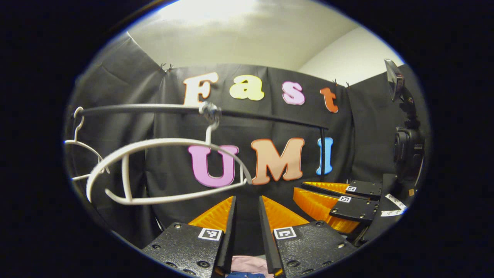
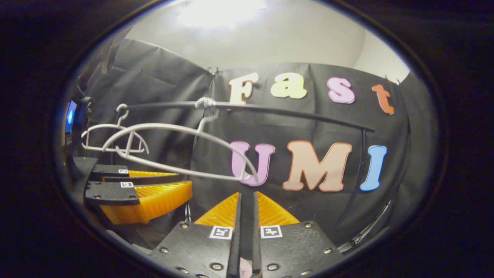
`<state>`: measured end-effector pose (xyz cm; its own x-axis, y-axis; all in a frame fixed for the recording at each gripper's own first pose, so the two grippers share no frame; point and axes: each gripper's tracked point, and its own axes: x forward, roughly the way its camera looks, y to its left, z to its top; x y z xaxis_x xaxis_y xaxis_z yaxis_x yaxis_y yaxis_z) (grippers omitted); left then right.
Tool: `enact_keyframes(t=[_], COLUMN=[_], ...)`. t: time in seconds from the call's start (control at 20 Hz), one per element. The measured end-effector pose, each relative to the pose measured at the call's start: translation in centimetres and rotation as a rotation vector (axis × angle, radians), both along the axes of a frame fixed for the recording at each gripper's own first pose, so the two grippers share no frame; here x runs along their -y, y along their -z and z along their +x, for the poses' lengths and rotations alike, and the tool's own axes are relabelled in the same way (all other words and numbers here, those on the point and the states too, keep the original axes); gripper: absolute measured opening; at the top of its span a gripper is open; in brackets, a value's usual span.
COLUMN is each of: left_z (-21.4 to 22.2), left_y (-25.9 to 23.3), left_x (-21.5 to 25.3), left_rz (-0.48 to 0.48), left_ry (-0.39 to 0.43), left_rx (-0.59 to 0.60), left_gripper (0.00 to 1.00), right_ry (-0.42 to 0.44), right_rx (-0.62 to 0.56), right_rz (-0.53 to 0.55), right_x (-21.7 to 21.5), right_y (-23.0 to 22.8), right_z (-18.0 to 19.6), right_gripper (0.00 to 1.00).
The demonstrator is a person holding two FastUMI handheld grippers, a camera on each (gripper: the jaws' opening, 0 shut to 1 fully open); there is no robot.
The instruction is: Grasp the clothes on the hanger with both hands and then place them into the laundry hamper below.
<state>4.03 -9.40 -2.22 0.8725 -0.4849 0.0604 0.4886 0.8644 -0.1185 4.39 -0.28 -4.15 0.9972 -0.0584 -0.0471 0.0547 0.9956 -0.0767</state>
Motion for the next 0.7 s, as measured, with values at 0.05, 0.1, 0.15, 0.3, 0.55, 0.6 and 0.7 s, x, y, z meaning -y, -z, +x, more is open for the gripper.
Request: enact_keyframes(t=[0.05, 0.1, 0.15, 0.3, 0.55, 0.6, 0.7], left_z=[0.5, 0.4, 0.2, -0.5, -1.1, -1.2, -1.1], left_y=[-1.0, -2.3, -3.1, -4.4, -4.6, -4.6, -4.6], left_x=[0.5, 0.4, 0.2, -0.3, -0.1, 0.1, 0.0], left_rz=[-0.007, -0.016, -0.021, -0.018, -0.017, -0.023, -0.028], left_ry=[-0.004, -0.009, -0.016, -0.044, -0.058, -0.057, -0.066], left_rx=[0.018, 0.041, 0.059, 0.083, 0.092, 0.091, 0.090], left_gripper=[0.36, 0.36, 0.36, 0.35, 0.65, 0.73, 0.90], right_ry=[0.007, 0.016, 0.031, 0.085, 0.141, 0.143, 0.149], right_rx=[0.021, 0.041, 0.057, 0.080, 0.106, 0.113, 0.120], right_rz=[0.018, 0.038, 0.051, 0.043, 0.005, 0.007, 0.012], right_x=[0.2, 0.7, 1.3, 3.5, 5.8, 5.9, 6.1], right_y=[-0.9, -1.8, -2.5, -3.6, -5.0, -5.4, -5.6], right_z=[-0.1, -0.5, -0.7, -1.5, -3.0, -3.2, -3.4], right_gripper=[0.11, 0.10, 0.12, 0.12, 0.24, 0.35, 0.60])
